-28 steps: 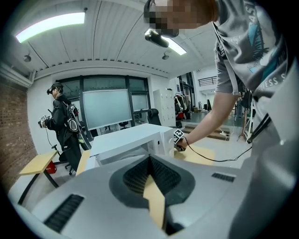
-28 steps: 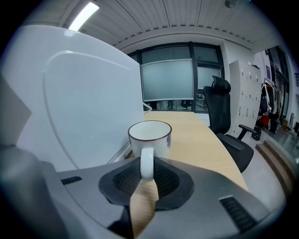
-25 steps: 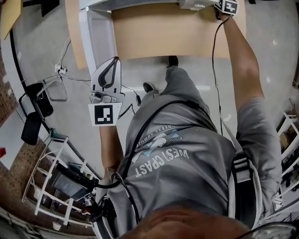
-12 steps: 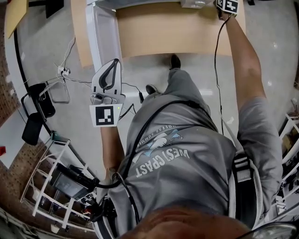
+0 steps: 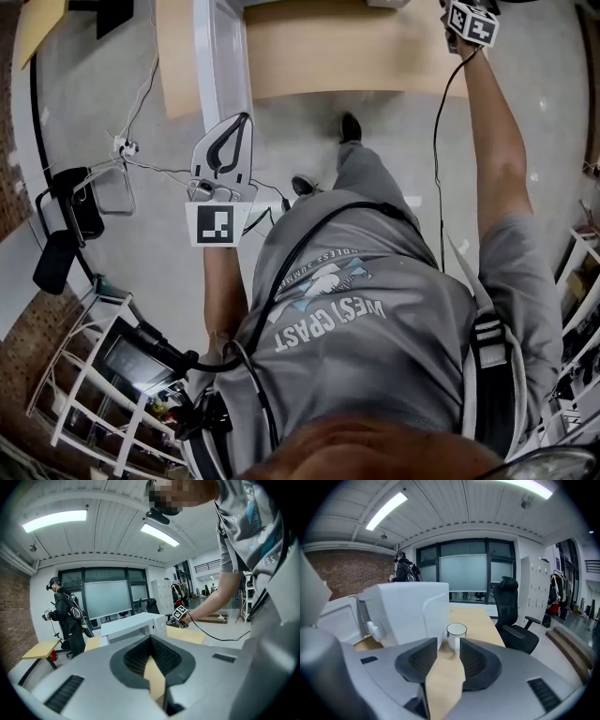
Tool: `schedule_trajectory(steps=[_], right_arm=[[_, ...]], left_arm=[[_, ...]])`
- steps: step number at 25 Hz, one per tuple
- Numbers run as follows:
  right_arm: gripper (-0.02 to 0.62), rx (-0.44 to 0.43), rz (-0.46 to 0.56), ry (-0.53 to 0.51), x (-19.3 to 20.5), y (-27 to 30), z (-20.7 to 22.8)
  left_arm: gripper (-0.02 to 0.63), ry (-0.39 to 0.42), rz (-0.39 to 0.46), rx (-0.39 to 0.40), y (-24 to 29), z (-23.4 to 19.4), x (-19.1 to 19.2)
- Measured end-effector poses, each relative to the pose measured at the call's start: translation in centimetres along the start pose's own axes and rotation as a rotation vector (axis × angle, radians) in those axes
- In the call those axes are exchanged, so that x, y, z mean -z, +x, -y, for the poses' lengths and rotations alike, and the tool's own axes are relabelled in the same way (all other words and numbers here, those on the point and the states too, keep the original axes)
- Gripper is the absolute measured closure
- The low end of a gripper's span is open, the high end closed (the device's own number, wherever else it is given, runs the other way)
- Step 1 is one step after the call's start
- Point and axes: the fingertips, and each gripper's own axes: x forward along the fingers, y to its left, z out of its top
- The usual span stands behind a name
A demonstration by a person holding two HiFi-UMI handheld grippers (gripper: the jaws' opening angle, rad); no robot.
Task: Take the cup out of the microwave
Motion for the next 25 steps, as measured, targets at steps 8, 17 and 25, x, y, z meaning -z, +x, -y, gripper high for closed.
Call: schedule_trajectory(steps=[8, 17, 25], right_arm=[[0.446, -0.091, 0.194, -0.026, -5.2, -17.7, -10.9], [0.446, -0.319, 0.406, -0.087, -9.4, -36.5, -31.0], [0.446, -0.467, 0.482, -0.082, -8.9, -49.3, -41.0]], left_arm=[[0.563, 0.070, 0.106, -0.008, -13.6, 2.8, -1.2], [0.563, 0.127, 0.164, 0.032, -20.3, -0.9, -2.9], [0.563, 0.029, 0.223, -0.032, -17.6, -5.4, -3.8]])
